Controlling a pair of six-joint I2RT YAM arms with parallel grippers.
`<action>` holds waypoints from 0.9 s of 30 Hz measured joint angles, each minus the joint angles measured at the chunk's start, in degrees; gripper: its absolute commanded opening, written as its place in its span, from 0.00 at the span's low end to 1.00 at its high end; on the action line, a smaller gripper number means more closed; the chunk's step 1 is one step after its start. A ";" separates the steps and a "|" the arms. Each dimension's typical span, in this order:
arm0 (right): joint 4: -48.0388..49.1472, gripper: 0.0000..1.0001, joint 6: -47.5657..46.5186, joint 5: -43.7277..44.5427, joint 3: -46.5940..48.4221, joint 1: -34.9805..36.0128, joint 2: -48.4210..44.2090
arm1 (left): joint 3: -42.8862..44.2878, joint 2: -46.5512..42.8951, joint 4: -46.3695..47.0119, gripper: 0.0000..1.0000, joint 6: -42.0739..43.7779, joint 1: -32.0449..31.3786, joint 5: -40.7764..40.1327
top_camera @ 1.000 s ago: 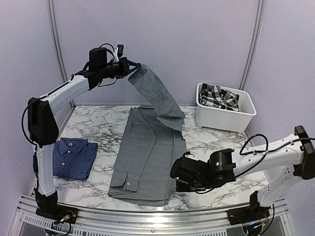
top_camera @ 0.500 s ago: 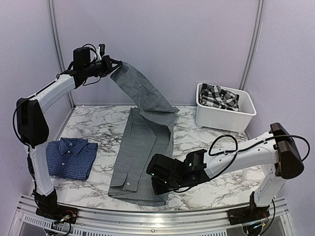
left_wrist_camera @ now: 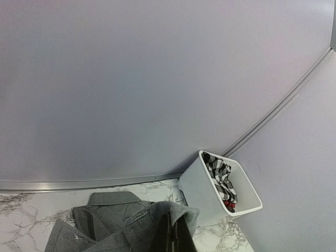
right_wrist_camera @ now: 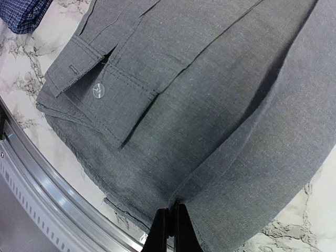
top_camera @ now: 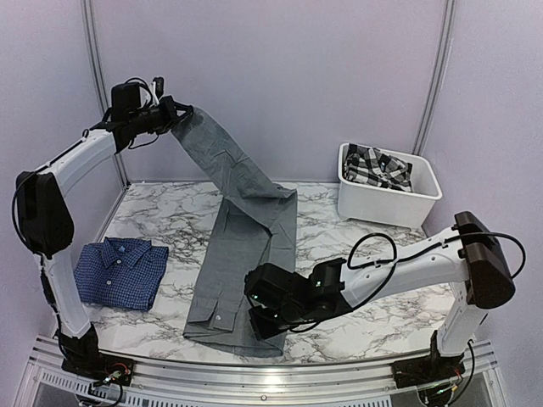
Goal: Fold and stack the long sleeve shirts
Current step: Fold the 1/3-folded shirt at the center of the board.
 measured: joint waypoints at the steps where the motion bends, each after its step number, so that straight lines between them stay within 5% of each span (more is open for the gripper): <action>1: 0.26 0.00 -0.20 -0.35 0.00 -0.07 0.00 | -0.09 0.00 -0.09 0.00 0.02 0.02 -0.04; 20: 3.34 0.00 -3.26 -7.72 1.03 -1.68 0.57 | -3.15 -0.52 -0.81 0.00 1.92 0.52 -0.13; 27: 3.26 0.46 -5.05 -9.35 5.64 -2.03 3.98 | -3.15 -0.76 -0.94 0.00 2.47 1.53 0.42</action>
